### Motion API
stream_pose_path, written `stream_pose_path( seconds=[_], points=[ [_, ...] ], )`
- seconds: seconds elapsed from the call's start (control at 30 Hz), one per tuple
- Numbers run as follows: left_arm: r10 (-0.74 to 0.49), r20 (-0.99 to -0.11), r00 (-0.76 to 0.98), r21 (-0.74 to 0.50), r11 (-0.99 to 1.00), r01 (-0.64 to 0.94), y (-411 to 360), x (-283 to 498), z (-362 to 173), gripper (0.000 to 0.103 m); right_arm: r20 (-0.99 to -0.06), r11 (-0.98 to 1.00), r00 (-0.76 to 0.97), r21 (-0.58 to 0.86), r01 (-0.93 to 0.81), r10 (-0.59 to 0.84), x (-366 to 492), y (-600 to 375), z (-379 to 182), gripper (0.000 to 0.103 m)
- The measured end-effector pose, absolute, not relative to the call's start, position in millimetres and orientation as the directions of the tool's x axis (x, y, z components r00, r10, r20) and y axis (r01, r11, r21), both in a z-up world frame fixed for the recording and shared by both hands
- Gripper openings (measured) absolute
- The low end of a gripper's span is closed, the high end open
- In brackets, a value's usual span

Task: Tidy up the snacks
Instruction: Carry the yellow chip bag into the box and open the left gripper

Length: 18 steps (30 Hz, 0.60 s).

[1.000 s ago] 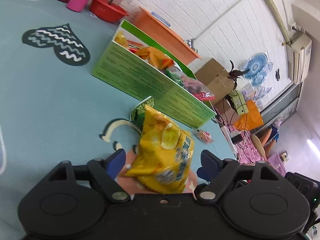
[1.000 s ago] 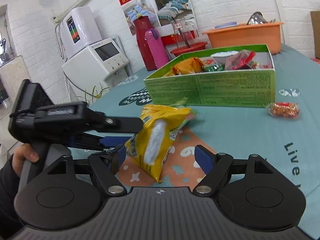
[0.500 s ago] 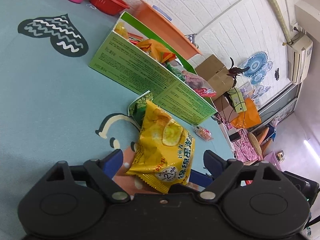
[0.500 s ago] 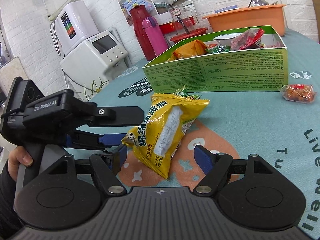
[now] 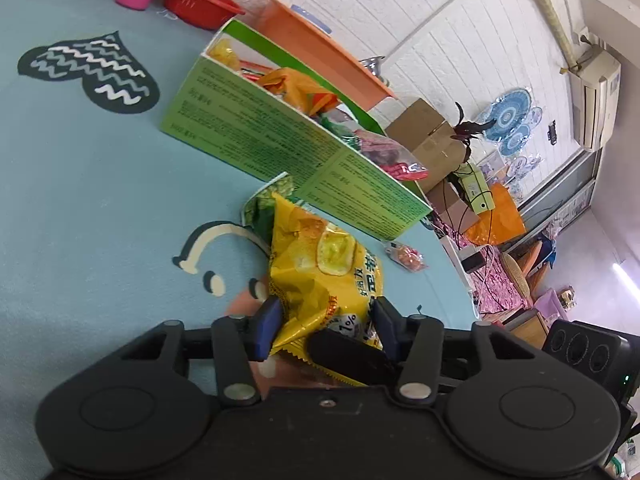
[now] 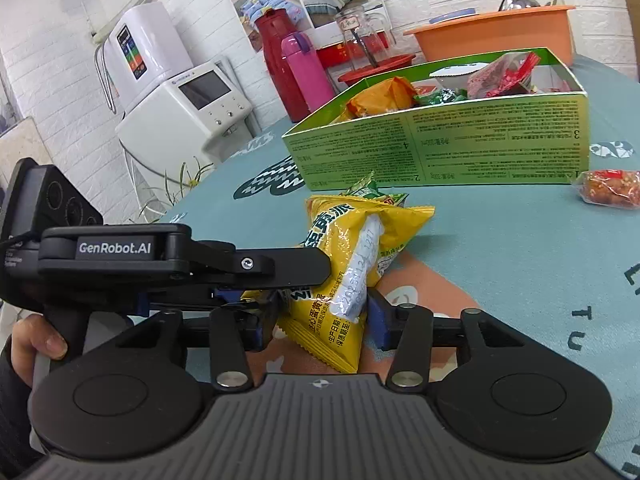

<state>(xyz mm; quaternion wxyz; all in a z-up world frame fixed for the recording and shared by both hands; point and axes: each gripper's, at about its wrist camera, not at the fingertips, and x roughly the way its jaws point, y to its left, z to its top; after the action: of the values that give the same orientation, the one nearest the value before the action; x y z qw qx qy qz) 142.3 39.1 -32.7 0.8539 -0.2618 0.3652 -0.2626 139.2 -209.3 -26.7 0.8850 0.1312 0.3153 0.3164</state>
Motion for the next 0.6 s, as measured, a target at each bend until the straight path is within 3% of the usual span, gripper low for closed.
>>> stream_pose_path(
  seconds=[0.6],
  points=[
    [-0.661,-0.361,0.658,-0.580,0.712,0.397,5.4,165.5,42.5,0.046,-0.304,0.776,0.721,0.363,-0.516,0.622,155.3,-236.5,35.9,0.074]
  ],
)
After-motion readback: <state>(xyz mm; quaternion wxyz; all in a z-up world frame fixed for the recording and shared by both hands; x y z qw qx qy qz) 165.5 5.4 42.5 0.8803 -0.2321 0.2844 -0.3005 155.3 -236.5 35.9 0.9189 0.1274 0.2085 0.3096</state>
